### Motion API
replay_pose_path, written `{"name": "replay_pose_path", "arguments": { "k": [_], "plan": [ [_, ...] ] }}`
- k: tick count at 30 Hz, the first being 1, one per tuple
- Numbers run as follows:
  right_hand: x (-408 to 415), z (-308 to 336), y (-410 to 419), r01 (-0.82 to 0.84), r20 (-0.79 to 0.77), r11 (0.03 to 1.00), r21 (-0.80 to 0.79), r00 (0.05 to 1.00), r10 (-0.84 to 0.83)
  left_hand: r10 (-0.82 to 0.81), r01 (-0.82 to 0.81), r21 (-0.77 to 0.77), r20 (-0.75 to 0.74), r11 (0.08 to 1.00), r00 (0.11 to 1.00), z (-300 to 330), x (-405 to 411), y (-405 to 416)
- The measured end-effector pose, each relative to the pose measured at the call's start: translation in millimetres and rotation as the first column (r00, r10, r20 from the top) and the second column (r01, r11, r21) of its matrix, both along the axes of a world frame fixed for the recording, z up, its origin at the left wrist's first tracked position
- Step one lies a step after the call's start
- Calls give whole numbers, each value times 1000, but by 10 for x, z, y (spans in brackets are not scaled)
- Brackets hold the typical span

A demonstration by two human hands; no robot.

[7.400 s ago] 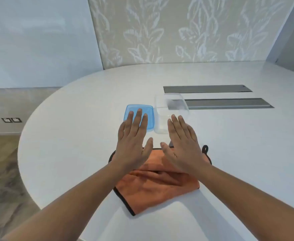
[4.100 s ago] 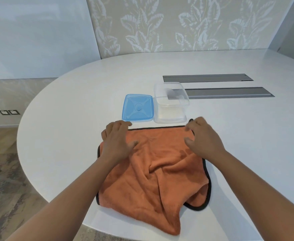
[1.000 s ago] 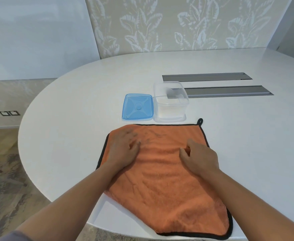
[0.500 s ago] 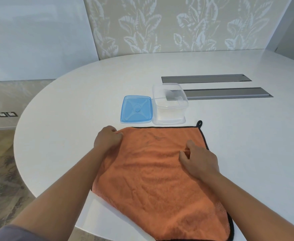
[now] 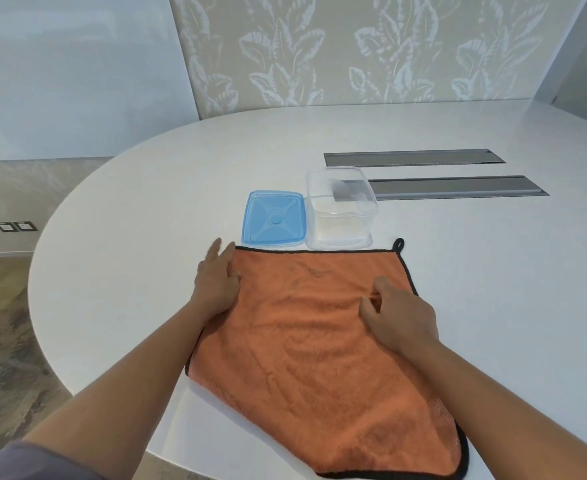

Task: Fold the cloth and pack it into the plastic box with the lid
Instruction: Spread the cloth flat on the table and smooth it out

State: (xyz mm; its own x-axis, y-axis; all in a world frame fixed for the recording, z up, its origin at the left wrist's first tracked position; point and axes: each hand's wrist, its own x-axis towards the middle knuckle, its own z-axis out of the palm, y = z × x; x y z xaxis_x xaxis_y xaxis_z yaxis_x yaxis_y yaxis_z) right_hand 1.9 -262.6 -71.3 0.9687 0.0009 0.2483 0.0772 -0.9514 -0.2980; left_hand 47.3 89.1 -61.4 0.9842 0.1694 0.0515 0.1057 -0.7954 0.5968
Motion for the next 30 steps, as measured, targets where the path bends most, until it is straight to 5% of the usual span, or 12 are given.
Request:
{"name": "replay_pose_path", "arguments": {
  "k": [3, 7, 13, 22, 30],
  "plan": [
    [19, -7, -2, 8, 3, 1000, -3, 1000, -8, 67, -80, 198, 71, 977, 995, 24, -107, -44],
    [44, -10, 4, 11, 11, 1000, -1, 1000, -11, -125, 119, 339, -5, 933, 992, 173, -293, -234],
    [21, 40, 104, -30, 78, 996, -87, 996, 37, -383, 495, 327, -350, 805, 855, 97, -518, -516],
    [-172, -17, 537, -409, -222, 910, -70, 896, 385, -417, 491, 380, -263, 784, 870, -63, -540, -515],
    [-129, -79, 561, -395, -276, 908, -138, 896, 348, -433, 564, 228, -441, 793, 786, 458, -717, -527]
  ]
}}
